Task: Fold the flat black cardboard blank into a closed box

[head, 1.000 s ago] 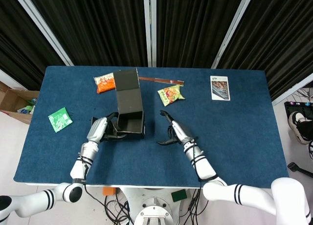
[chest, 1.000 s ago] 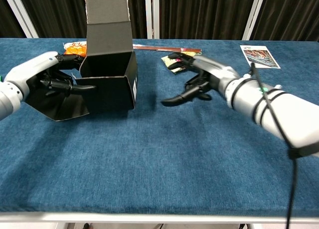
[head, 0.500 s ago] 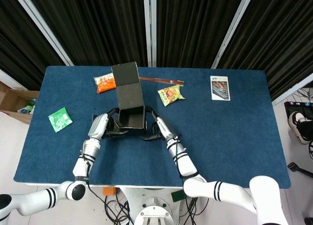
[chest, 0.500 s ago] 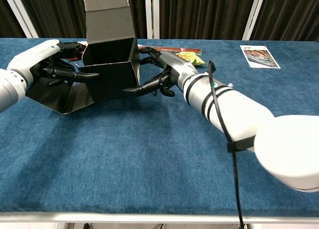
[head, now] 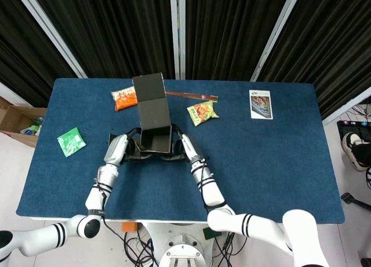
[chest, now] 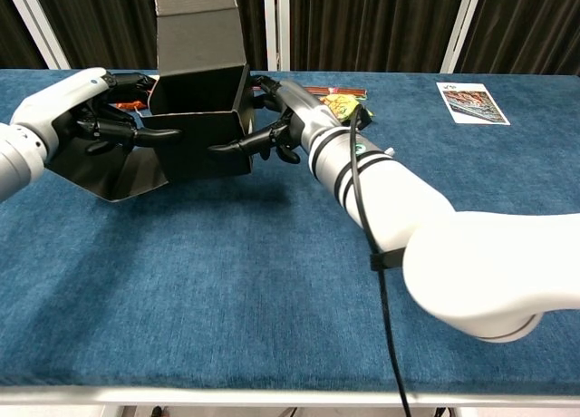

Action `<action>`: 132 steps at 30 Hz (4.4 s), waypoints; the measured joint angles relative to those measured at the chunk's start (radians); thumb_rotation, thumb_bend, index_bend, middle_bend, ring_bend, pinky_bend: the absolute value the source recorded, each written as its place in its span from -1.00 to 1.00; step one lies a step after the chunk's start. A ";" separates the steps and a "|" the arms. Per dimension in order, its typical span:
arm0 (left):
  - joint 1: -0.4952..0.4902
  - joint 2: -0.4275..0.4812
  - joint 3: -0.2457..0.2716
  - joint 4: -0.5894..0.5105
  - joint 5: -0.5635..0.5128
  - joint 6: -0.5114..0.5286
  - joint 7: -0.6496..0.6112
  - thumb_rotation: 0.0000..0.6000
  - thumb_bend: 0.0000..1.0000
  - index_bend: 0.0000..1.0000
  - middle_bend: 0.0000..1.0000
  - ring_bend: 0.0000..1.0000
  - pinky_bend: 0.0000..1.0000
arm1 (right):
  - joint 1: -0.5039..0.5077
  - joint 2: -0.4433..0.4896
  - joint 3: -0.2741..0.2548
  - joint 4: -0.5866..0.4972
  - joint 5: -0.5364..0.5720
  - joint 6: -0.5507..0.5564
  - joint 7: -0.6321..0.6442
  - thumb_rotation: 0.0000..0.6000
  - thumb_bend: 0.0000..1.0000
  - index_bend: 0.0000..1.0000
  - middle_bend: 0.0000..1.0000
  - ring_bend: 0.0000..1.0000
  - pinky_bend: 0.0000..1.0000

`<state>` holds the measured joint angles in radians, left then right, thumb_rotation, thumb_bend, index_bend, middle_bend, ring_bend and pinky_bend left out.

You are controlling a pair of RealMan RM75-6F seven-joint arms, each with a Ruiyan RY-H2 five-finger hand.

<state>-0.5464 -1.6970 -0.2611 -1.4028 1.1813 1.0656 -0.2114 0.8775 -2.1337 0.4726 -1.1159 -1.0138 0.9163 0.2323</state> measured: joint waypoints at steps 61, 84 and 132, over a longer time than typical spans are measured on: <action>-0.054 0.070 0.096 0.242 0.480 0.363 0.009 1.00 -0.82 -0.45 -0.47 0.37 0.86 | -0.131 0.292 -0.038 -0.322 -0.072 -0.114 0.269 1.00 -0.36 -0.27 -0.05 0.49 1.00; -0.116 0.084 0.135 0.262 0.532 0.365 -0.010 1.00 -0.88 -0.24 -0.35 0.38 0.86 | -0.111 0.290 -0.060 -0.308 -0.082 -0.114 0.257 1.00 -0.36 -0.27 -0.05 0.49 1.00; -0.131 -0.156 0.308 0.691 0.591 0.339 -0.115 1.00 -0.88 -0.17 -0.27 0.38 0.83 | -0.042 0.123 -0.197 0.159 -0.352 -0.108 0.518 1.00 -0.40 -0.27 -0.07 0.45 1.00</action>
<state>-0.6769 -1.8529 0.0467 -0.7118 1.7723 1.4044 -0.3262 0.8354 -2.0105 0.2754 -0.9564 -1.3662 0.8082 0.7504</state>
